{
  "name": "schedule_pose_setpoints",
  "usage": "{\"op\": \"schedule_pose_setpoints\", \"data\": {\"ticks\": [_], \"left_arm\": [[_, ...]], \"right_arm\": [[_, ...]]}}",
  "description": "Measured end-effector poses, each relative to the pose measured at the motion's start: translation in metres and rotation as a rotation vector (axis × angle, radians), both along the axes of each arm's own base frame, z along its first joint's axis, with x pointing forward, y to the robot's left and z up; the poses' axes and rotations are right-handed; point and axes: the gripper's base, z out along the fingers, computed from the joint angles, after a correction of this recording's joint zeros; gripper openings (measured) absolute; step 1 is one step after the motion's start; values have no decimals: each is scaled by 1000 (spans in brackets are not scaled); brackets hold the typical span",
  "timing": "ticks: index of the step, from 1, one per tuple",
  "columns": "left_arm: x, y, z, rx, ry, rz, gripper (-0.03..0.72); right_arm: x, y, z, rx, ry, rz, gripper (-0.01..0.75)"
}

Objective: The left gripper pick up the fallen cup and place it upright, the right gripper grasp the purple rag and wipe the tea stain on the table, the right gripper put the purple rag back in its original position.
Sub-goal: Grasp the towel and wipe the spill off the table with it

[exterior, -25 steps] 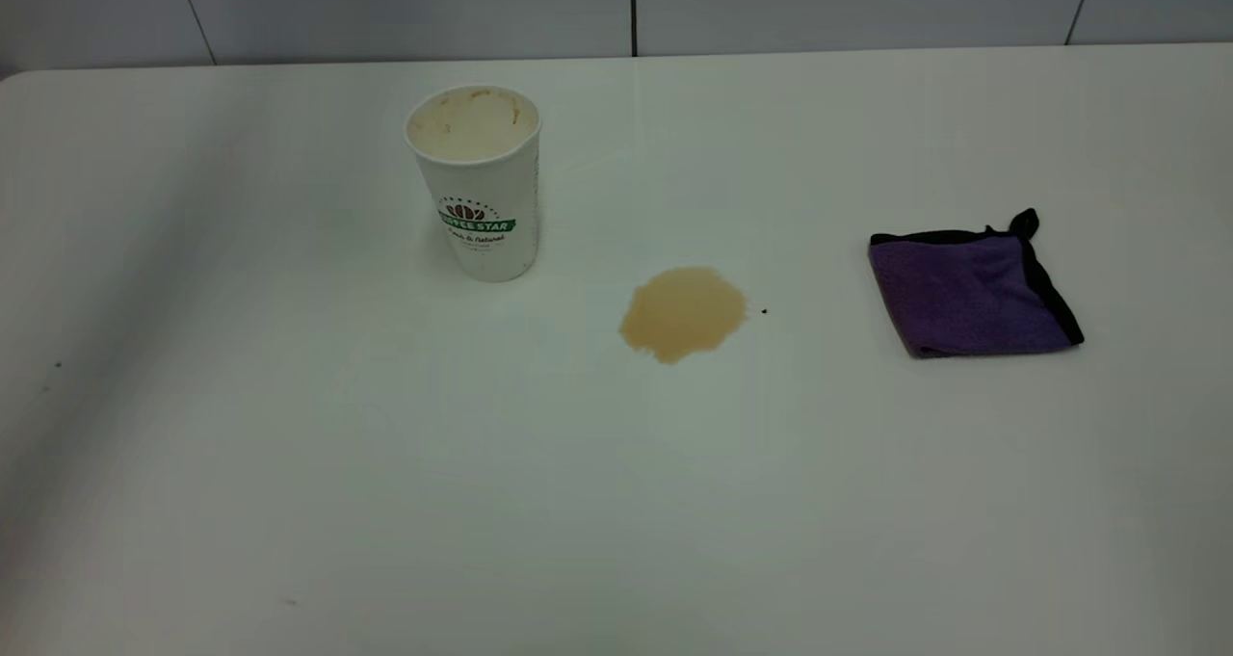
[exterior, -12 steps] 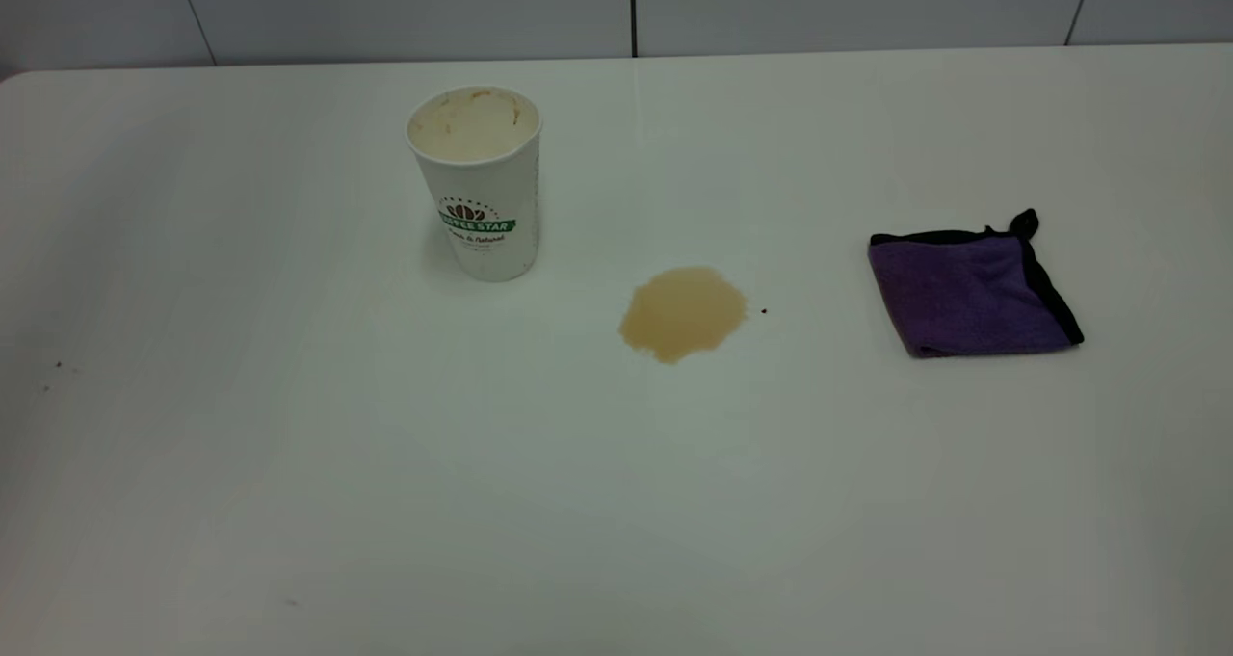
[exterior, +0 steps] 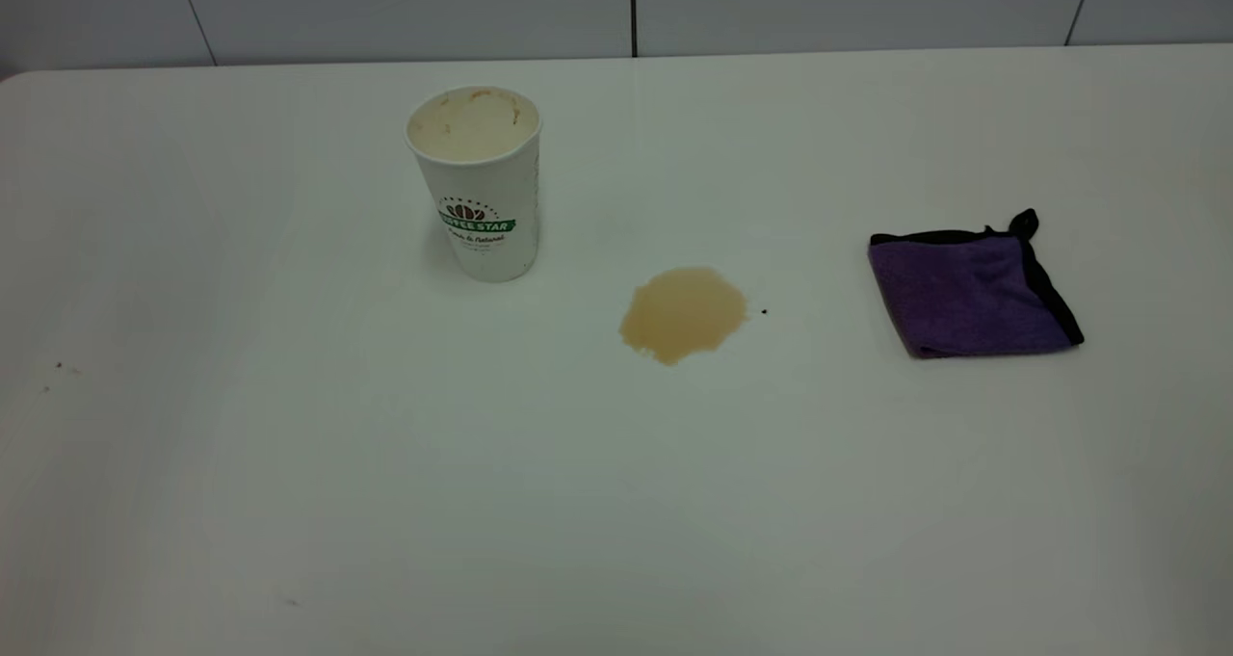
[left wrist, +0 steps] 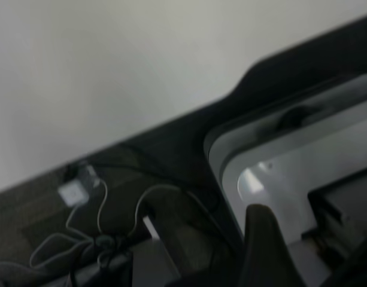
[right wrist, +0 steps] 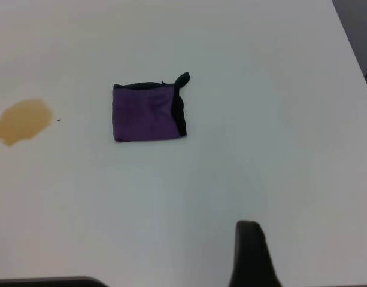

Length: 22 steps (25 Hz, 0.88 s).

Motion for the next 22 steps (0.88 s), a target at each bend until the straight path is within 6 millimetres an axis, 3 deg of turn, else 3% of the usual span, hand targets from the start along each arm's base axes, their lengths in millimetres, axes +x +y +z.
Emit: {"op": "schedule_pose_setpoints", "data": {"ticks": [5, 9, 22], "left_arm": [[-48, 14, -31, 10, -1, 35, 469], [-71, 20, -43, -13, -85, 63, 469], [-125, 41, -28, -55, -488, 92, 469]], "right_arm": [[0, 0, 0, 0, 0, 0, 532], [0, 0, 0, 0, 0, 0, 532], [0, 0, 0, 0, 0, 0, 532]]}}
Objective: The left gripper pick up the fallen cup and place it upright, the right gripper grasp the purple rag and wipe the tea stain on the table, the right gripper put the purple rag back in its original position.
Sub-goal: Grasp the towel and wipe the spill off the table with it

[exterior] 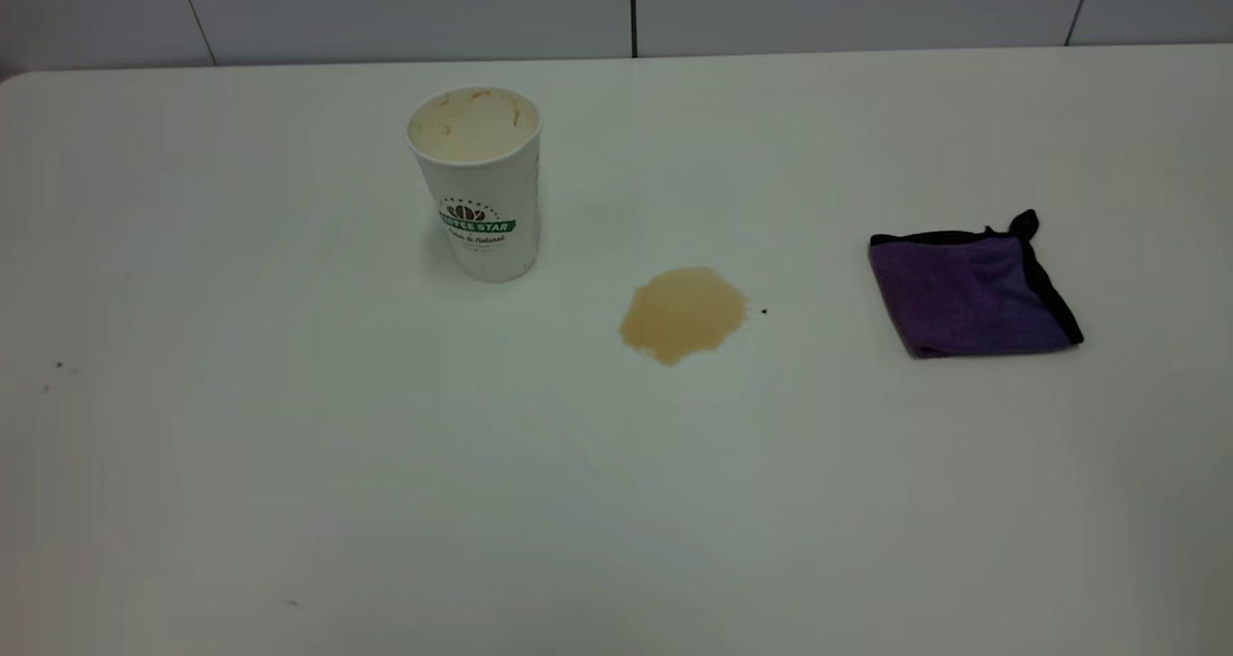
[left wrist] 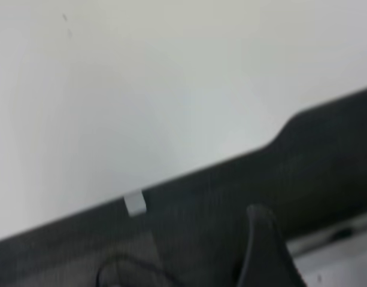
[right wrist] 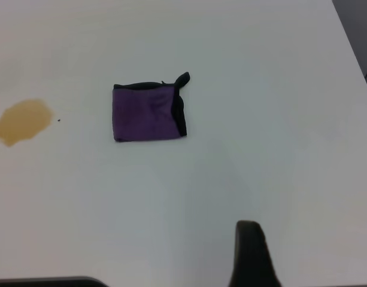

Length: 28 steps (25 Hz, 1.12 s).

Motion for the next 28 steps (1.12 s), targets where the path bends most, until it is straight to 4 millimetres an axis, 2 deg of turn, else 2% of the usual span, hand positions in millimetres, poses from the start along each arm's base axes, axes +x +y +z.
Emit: {"op": "schedule_pose_setpoints", "data": {"ticks": [13, 28], "left_arm": [[-38, 6, 0, -34, -258, 219, 469], [-40, 6, -1, -35, -261, 221, 469]], "right_arm": [[0, 0, 0, 0, 0, 0, 532], [0, 1, 0, -9, -2, 12, 524]]}}
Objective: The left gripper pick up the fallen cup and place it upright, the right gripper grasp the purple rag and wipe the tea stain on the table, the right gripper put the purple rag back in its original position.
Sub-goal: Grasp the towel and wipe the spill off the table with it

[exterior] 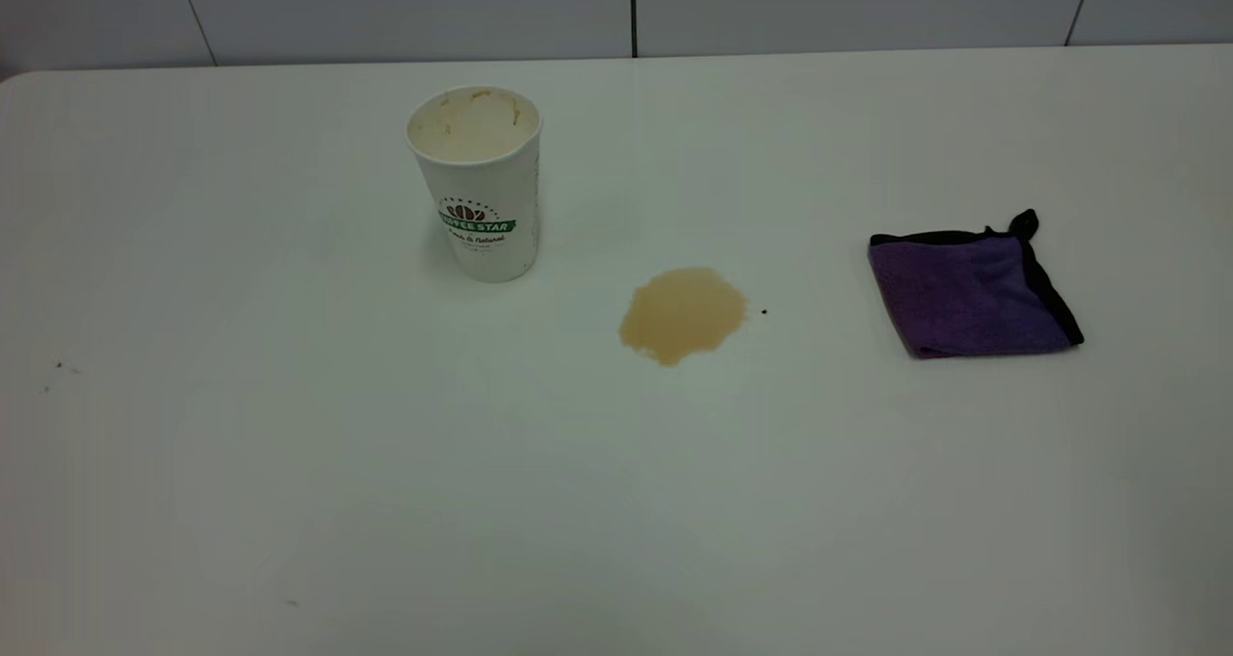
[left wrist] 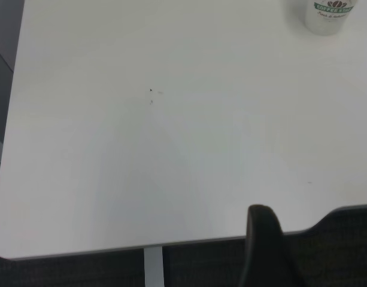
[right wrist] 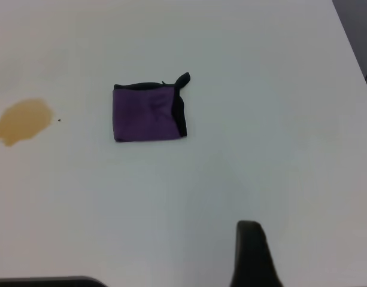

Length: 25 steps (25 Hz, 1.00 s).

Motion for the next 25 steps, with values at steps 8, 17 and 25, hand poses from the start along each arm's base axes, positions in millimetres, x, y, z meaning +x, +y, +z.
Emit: {"op": "schedule_pose_setpoints", "data": {"ticks": [8, 17, 25], "left_arm": [[0, -1, 0, -8, 0, -6, 469], [0, -1, 0, -14, 0, -9, 469], [0, -1, 0, -15, 0, -8, 469]], "right_arm": [[55, 6, 12, -62, 126, 158, 526], [178, 10, -28, 45, 320, 239, 600], [268, 14, -89, 123, 555, 305, 589]]}}
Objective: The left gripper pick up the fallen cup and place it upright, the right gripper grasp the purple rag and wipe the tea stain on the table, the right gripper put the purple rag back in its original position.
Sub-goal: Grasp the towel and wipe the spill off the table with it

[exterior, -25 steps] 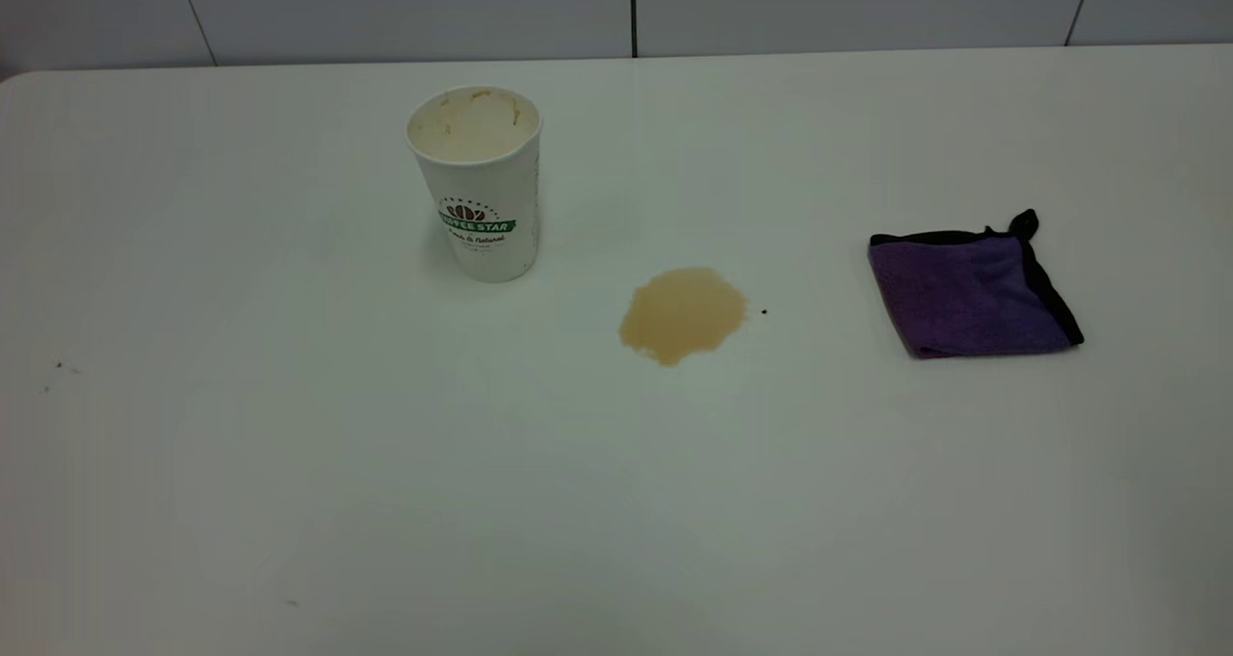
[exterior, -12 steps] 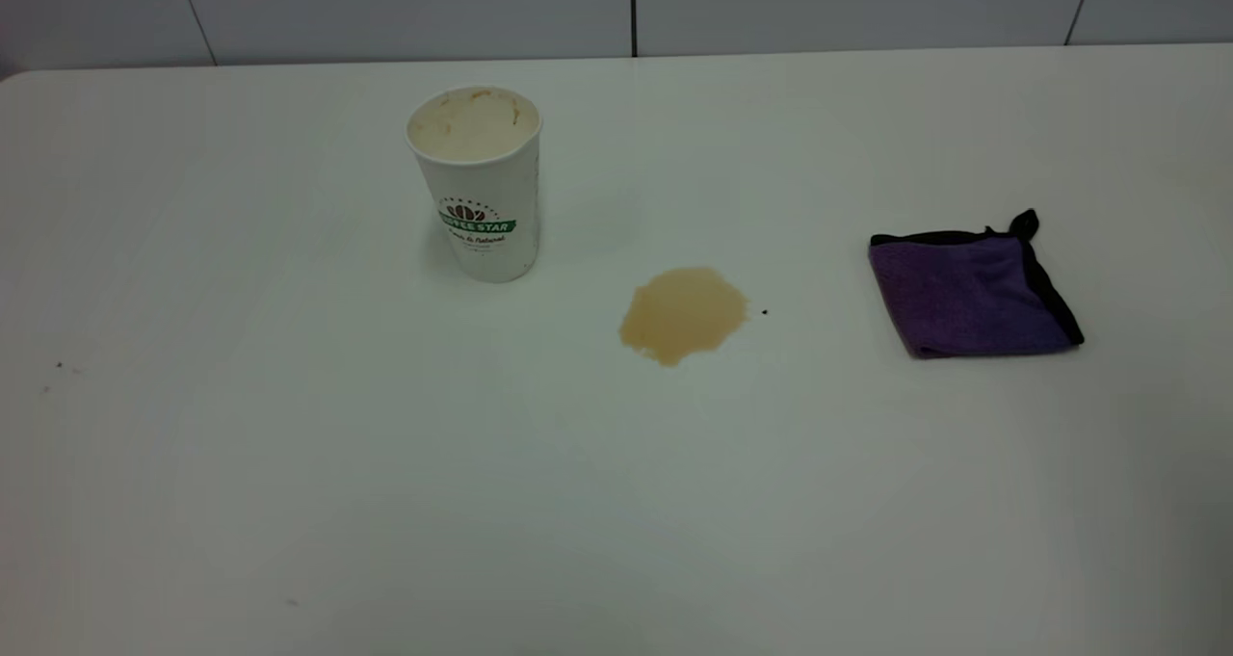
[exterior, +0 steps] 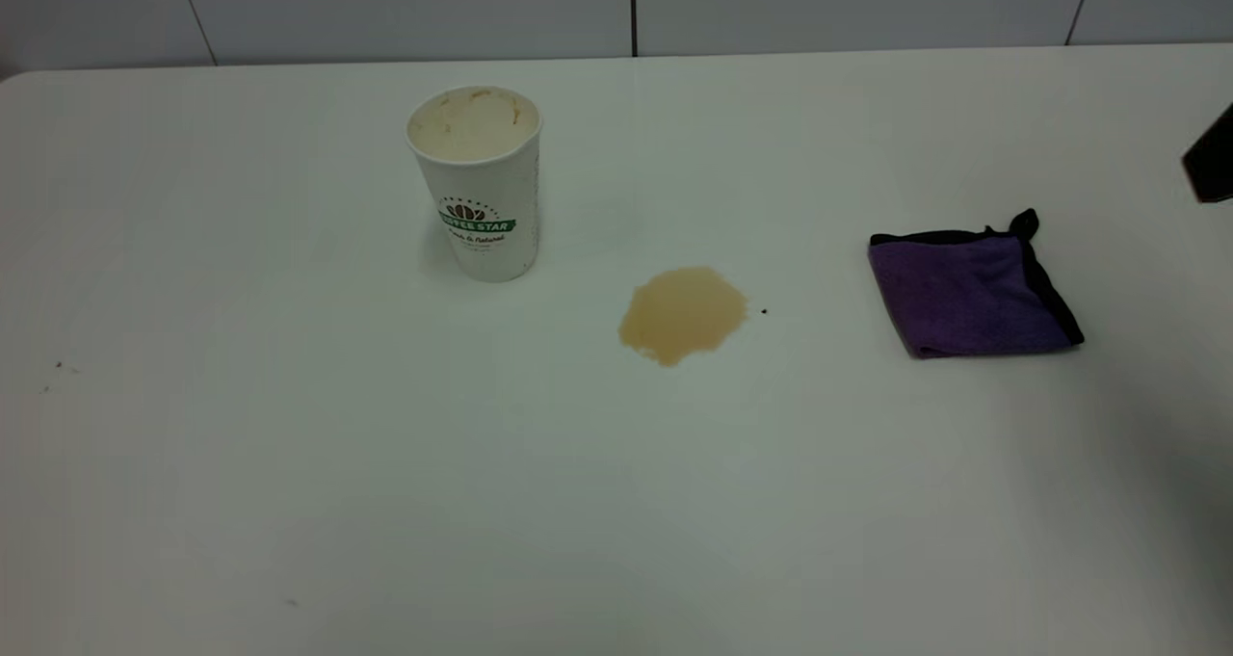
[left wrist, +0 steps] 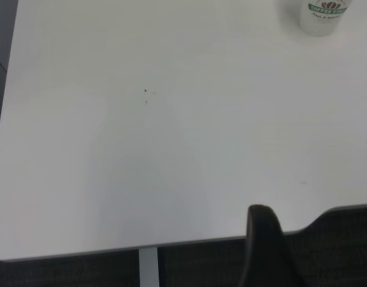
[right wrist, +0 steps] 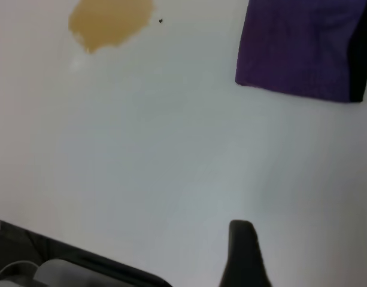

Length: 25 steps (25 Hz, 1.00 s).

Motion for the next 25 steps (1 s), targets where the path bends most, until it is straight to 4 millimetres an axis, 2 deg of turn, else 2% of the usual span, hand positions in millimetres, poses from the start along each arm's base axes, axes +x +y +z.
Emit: {"op": "schedule_pose_setpoints", "data": {"ticks": [3, 7, 12, 19, 25], "left_arm": [[0, 0, 0, 0, 0, 0, 469], [0, 0, 0, -1, 0, 0, 469], [0, 0, 0, -3, 0, -2, 469], [0, 0, 0, -3, 0, -2, 469], [0, 0, 0, -4, 0, -3, 469]], "right_arm": [[30, 6, -26, -7, 70, 30, 589], [68, 24, -54, -36, 124, 82, 589], [116, 34, -87, -95, 210, 17, 589], [163, 39, -114, -166, 277, -9, 589], [186, 47, -143, -134, 323, -18, 589]]}}
